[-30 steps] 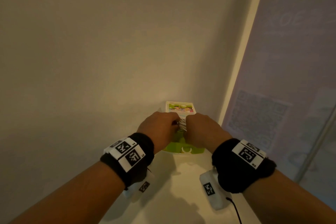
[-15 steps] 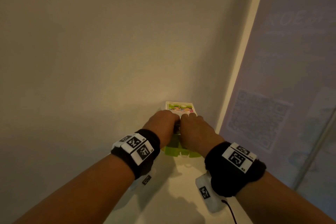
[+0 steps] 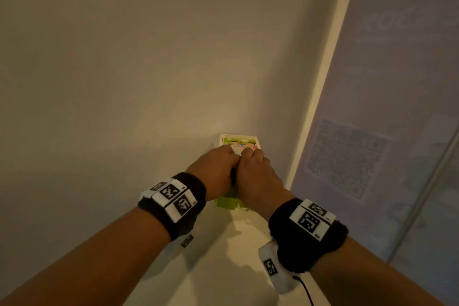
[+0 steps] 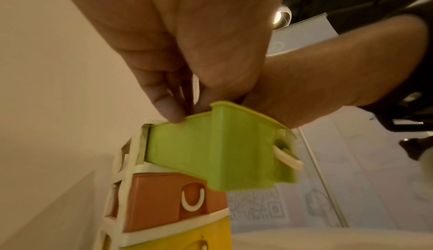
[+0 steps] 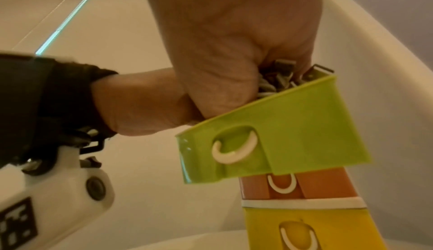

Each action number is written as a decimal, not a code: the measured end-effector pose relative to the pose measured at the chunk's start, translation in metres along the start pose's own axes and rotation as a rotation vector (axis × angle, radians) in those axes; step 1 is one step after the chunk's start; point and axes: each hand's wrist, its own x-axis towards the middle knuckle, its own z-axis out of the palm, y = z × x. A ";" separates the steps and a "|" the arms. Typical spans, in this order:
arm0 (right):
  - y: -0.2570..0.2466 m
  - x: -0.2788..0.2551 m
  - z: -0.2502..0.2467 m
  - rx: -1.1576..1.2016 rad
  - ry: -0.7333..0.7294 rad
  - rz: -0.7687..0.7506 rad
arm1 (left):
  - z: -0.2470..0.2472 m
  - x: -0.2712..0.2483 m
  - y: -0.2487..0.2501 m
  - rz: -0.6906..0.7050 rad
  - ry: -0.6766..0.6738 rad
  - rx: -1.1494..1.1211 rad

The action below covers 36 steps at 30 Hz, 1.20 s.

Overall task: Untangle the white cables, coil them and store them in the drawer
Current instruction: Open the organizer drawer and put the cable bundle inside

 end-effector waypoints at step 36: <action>0.051 -0.037 -0.044 0.024 -0.270 -0.455 | 0.012 -0.030 0.009 0.006 -0.044 0.076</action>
